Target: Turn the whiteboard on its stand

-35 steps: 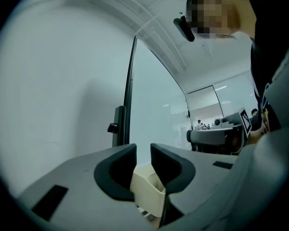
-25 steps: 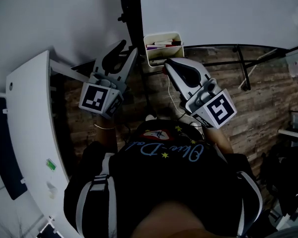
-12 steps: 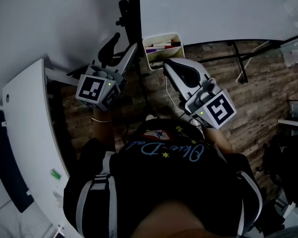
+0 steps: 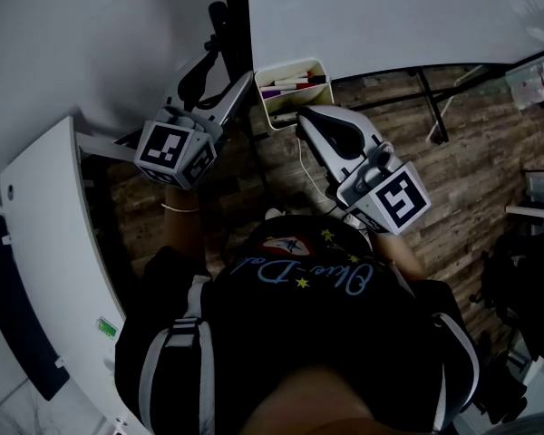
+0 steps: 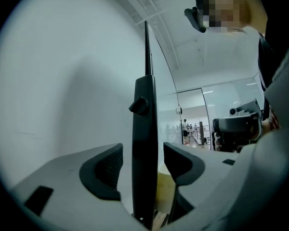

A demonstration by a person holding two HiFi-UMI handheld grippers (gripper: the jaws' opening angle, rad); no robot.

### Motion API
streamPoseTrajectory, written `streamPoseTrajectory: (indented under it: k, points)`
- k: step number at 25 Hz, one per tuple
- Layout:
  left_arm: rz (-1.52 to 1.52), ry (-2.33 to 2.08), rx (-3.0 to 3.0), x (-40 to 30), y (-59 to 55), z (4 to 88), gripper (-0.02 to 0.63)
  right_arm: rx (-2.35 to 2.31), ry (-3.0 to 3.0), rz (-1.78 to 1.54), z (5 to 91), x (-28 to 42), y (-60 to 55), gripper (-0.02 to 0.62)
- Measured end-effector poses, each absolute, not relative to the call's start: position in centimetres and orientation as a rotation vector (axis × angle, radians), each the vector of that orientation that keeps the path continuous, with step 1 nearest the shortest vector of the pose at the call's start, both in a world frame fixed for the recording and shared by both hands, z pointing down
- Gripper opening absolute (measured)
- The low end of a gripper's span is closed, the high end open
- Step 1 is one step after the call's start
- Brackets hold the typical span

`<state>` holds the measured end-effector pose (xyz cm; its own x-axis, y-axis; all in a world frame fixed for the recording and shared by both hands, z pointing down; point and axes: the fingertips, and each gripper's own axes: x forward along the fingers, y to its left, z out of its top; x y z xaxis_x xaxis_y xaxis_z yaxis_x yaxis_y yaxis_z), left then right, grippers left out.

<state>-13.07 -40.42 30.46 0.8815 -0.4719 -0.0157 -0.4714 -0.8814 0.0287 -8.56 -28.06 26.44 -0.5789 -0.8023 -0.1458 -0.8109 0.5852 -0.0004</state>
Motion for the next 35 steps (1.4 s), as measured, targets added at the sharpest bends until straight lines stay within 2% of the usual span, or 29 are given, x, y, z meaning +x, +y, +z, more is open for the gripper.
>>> streamPoseTrajectory:
  k: [8, 11, 13, 31, 35]
  points:
    - [-0.034, -0.721, 3.048, -12.0, -40.9, 30.6, 0.256, -1.425, 2.703, 0.070, 27.7, -7.9, -28.7, 0.028]
    - [-0.046, -0.731, 3.048, -11.9, -40.9, 30.5, 0.193, -1.439, 2.694, 0.069, 27.8, -7.6, -28.9, 0.028]
    - [-0.040, -0.755, 3.057, -12.0, -40.9, 30.5, 0.187, -1.438, 2.680, 0.079, 27.7, -7.5, -29.3, 0.028]
    - [-0.014, -0.825, 3.025, -11.2, -40.5, 31.0, 0.183, -1.401, 2.716, 0.154, 27.0, -9.8, -33.2, 0.028]
    - [-0.008, -0.821, 3.026, -10.5, -39.9, 31.0, 0.184, -1.398, 2.717, 0.180, 26.5, -10.0, -33.9, 0.055]
